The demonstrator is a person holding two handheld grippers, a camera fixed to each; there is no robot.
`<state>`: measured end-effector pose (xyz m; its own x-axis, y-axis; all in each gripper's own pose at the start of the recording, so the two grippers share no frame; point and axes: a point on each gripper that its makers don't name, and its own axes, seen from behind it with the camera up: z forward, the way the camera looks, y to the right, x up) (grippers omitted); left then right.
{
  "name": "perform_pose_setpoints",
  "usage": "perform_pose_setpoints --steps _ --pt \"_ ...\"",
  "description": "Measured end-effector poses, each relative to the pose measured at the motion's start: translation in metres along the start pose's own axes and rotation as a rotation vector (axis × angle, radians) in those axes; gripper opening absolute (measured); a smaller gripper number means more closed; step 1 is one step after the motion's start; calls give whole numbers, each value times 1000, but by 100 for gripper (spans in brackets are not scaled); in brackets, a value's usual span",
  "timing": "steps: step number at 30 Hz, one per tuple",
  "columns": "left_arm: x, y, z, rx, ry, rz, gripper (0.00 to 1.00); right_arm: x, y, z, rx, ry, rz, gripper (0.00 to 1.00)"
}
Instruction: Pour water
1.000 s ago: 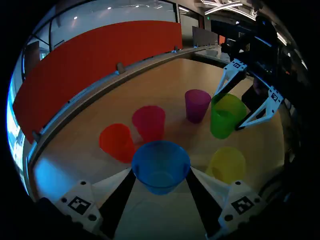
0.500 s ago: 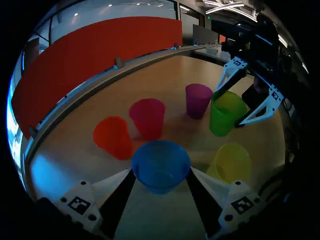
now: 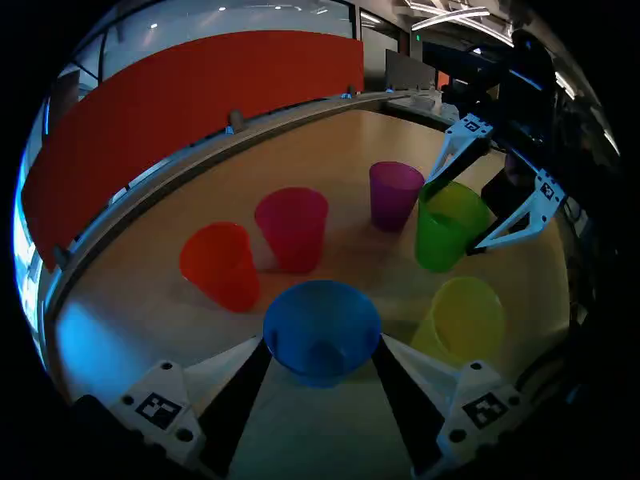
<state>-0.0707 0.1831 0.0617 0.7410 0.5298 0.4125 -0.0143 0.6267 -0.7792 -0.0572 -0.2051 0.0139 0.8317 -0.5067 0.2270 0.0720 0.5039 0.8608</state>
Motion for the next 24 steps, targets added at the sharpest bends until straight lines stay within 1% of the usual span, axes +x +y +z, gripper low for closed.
perform_pose_setpoints --steps 11,17,24 --pt "-4 -1 -1 -3 5 -2 86 -3 0 4 -1 -5 1 92" --pt "-10 0 -1 -1 -14 2 86 -7 -1 6 -1 -15 0 92" --pt "-15 0 -4 2 -41 11 86 -14 -1 8 -1 -29 8 92"
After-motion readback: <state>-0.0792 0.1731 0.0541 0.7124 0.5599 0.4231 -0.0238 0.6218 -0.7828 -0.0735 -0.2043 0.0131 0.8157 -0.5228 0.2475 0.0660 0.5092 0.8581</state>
